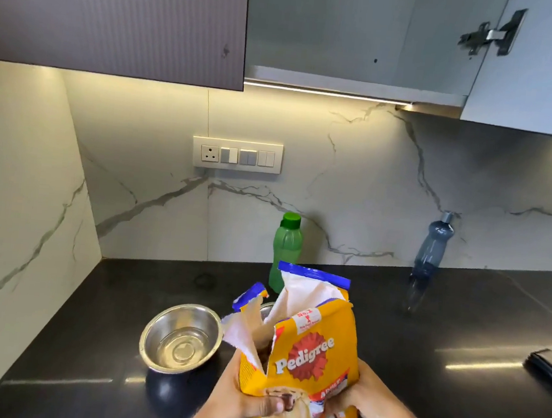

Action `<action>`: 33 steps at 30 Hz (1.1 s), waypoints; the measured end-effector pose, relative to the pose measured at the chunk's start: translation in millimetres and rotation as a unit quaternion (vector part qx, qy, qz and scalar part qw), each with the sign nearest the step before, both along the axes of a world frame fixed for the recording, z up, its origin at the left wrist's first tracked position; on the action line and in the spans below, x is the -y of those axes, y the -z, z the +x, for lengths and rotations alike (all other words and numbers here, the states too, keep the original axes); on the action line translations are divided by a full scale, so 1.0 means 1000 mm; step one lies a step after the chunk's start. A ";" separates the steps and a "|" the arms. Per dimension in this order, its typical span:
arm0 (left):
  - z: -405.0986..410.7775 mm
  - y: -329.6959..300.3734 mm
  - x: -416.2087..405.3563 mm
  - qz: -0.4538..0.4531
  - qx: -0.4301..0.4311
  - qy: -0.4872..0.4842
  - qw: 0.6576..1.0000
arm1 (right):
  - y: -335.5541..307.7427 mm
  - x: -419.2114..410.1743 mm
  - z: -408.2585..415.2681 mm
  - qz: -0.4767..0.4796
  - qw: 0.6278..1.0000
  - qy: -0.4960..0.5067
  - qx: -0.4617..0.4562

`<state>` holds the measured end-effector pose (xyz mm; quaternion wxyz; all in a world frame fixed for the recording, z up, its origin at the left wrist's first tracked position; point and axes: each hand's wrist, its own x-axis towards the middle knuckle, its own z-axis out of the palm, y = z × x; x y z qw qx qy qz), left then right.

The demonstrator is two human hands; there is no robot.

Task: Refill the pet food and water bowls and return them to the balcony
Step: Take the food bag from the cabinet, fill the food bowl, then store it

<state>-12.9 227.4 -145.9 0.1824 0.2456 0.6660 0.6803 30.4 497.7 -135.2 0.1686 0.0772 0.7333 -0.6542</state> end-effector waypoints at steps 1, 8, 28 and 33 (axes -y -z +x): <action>-0.002 0.003 -0.002 0.002 0.008 0.008 1.000 | 0.002 -0.003 -0.002 -0.003 1.000 0.000 0.008; 0.004 0.017 -0.019 0.126 0.134 0.008 0.983 | -0.001 -0.013 -0.006 -0.007 1.000 0.012 0.024; 0.074 -0.035 -0.065 0.039 0.091 -0.362 0.927 | 0.008 0.084 0.079 0.353 0.912 0.076 -0.193; 0.092 -0.059 -0.079 0.011 0.095 -0.345 0.934 | -0.001 0.076 0.089 0.291 0.922 0.099 -0.236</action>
